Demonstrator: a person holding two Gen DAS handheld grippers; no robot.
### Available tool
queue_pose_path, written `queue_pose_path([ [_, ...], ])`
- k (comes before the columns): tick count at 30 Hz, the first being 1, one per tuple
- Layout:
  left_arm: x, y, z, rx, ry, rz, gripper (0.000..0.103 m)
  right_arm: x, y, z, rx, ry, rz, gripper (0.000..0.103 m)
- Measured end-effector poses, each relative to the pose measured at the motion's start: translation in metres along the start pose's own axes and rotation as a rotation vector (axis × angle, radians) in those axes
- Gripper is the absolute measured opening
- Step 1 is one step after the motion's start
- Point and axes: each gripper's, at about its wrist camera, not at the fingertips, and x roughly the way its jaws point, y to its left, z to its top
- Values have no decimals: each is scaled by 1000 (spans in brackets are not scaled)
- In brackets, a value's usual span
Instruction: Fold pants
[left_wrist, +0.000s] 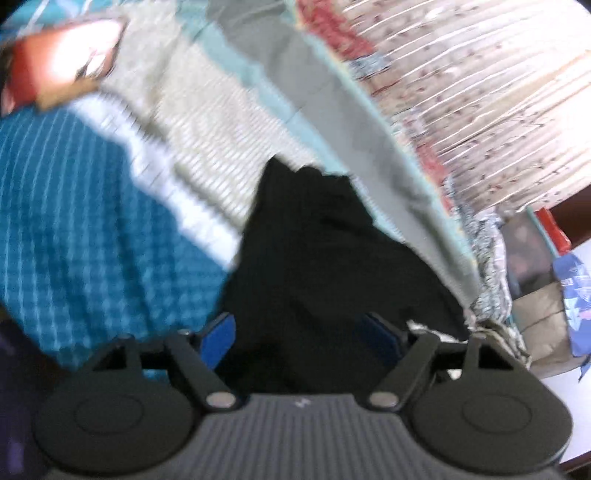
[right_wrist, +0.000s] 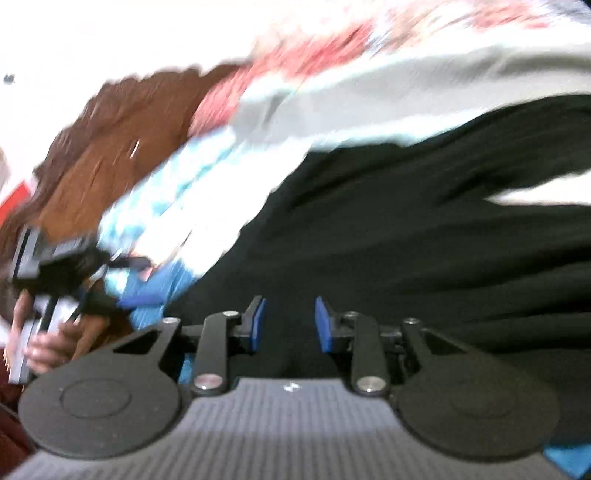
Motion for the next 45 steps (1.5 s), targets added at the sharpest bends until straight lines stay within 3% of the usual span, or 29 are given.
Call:
queue_pose_path([
  [4, 21, -33, -2, 63, 36, -24, 78, -84, -67, -9, 107, -173, -232, 34],
  [12, 122, -88, -57, 182, 272, 31, 77, -274, -190, -66, 455, -597, -692, 35],
  [15, 145, -103, -77, 242, 327, 86, 77, -314, -228, -78, 539, -698, -814, 50],
  [16, 150, -105, -82, 257, 339, 104, 77, -325, -243, -82, 570, -724, -823, 54],
  [18, 154, -106, -89, 274, 349, 146, 77, -332, -263, -82, 608, -722, -818, 55],
  [23, 149, -110, -92, 277, 343, 192, 77, -311, -290, -65, 634, -668, -757, 53],
  [25, 145, -111, -94, 287, 343, 208, 76, -304, -286, -61, 632, -634, -736, 8],
  [26, 146, -113, -96, 297, 342, 216, 76, -305, -279, -58, 624, -636, -759, 8],
  [29, 144, -117, -101, 336, 343, 233, 76, -325, -251, -54, 494, -794, -837, 8],
  [30, 143, -117, -101, 347, 345, 235, 76, -329, -254, -52, 507, -808, -867, 8],
  [34, 143, -118, -101, 370, 354, 235, 77, -318, -276, -49, 572, -710, -942, 8],
  [39, 131, -110, -90, 325, 350, 190, 77, -321, -273, -46, 590, -721, -949, 8],
  [43, 119, -104, -78, 281, 301, 178, 77, -322, -266, -44, 577, -697, -973, 9],
  [45, 105, -97, -67, 255, 259, 173, 78, -322, -267, -42, 583, -667, -998, 16],
])
